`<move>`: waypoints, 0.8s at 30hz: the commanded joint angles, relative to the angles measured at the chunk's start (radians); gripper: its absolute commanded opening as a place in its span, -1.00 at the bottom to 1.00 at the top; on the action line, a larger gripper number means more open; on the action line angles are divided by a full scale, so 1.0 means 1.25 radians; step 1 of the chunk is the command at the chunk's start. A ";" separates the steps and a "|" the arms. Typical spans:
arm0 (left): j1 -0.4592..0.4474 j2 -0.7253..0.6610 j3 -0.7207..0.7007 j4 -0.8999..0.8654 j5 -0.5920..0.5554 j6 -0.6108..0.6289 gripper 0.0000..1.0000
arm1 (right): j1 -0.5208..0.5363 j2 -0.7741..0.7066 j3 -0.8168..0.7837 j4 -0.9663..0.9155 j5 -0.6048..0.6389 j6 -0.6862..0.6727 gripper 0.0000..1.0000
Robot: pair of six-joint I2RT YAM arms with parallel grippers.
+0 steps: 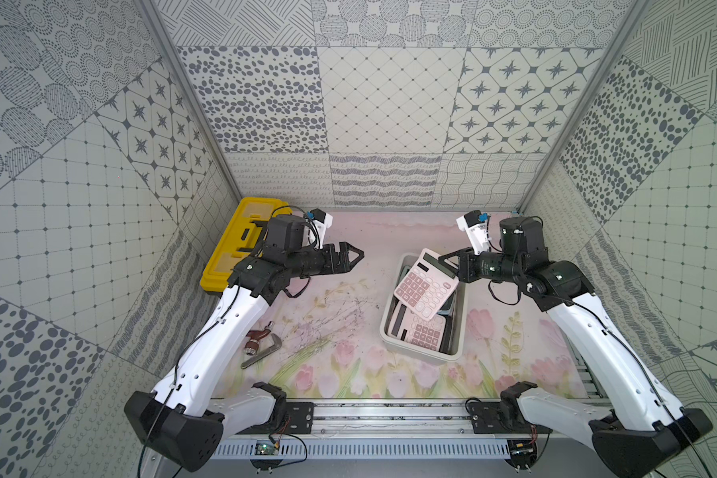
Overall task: Put the calculator in the storage box
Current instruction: Pick up the calculator from the center of the board, then place the calculator in the storage box.
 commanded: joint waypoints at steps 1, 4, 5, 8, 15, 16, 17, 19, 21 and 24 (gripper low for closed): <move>0.005 -0.032 -0.043 0.078 0.015 -0.106 0.96 | -0.001 -0.063 -0.042 0.096 0.068 0.138 -1.00; 0.004 -0.040 -0.063 0.081 0.027 -0.118 0.99 | 0.002 -0.117 -0.094 0.122 0.109 0.222 -1.00; 0.004 -0.041 -0.067 0.079 0.025 -0.121 0.99 | 0.005 -0.138 -0.112 0.131 0.119 0.250 -1.00; 0.005 -0.045 -0.079 0.080 0.017 -0.138 0.99 | 0.020 -0.190 -0.159 0.152 0.162 0.332 -1.00; 0.005 -0.047 -0.095 0.110 0.037 -0.176 0.99 | 0.099 -0.272 -0.217 0.126 0.327 0.453 -1.00; 0.005 -0.048 -0.098 0.114 0.037 -0.178 0.99 | 0.111 -0.281 -0.224 0.115 0.358 0.467 -1.00; 0.004 -0.051 -0.102 0.114 0.034 -0.182 0.99 | 0.128 -0.290 -0.230 0.103 0.388 0.482 -1.00; 0.005 -0.059 -0.113 0.140 0.025 -0.189 0.99 | 0.155 -0.301 -0.248 0.096 0.430 0.512 -1.00; 0.005 -0.060 -0.117 0.146 0.015 -0.190 0.99 | 0.184 -0.309 -0.273 0.110 0.458 0.539 -1.00; 0.005 -0.053 -0.114 0.146 0.015 -0.191 1.00 | 0.235 -0.299 -0.280 0.096 0.525 0.567 -1.00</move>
